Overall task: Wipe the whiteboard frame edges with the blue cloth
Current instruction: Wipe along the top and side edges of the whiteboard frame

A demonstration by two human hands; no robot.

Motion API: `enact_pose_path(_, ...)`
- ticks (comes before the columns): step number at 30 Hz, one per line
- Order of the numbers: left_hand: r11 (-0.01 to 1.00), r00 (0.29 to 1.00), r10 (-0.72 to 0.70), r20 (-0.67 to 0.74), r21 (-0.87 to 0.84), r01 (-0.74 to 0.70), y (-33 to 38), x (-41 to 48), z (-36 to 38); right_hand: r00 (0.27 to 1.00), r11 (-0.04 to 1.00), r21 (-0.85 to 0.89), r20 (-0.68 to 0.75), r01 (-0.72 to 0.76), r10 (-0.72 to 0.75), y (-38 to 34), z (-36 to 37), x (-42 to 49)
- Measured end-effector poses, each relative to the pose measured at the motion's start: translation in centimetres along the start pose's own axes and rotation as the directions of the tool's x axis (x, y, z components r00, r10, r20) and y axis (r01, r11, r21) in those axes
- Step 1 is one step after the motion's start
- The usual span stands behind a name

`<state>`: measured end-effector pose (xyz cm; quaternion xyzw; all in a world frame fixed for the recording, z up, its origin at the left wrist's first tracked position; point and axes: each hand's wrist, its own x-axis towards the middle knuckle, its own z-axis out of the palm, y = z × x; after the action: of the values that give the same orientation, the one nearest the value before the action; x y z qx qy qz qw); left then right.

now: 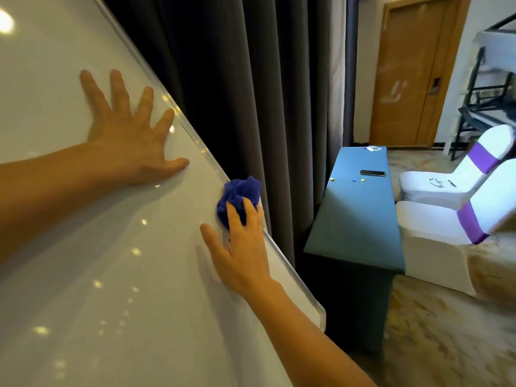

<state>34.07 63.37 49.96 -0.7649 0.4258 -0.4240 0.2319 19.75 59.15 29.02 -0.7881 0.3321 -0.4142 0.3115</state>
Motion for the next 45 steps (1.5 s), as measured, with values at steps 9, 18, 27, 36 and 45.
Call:
enact_pose_path(9,0.998,0.998,0.070,-0.005,0.006,-0.070,3.0,-0.4,0.3,0.985,0.992,0.120,-0.165,-0.024,0.044,-1.7,1.6,3.8)
enact_pose_path(18,0.989,0.989,0.146,0.026,-0.008,-0.146,8.0,-2.2,0.2,0.979,0.986,0.093,-0.141,-0.138,0.150,6.8,1.4,-2.5)
enact_pose_path(27,0.979,0.977,0.203,0.059,-0.008,-0.203,12.9,-5.2,-0.1,0.962,0.940,0.223,-0.034,-0.259,0.272,9.4,0.0,-3.0)
enact_pose_path(36,0.964,0.953,0.264,0.149,-0.051,-0.259,18.5,-8.9,0.3,0.906,0.900,0.119,0.122,-0.419,0.406,14.6,-0.3,-6.0)
enact_pose_path(45,0.950,0.937,0.313,0.156,-0.060,-0.307,21.2,-9.8,0.9,0.905,0.913,0.005,0.137,-0.408,0.403,18.2,-1.1,-9.4)
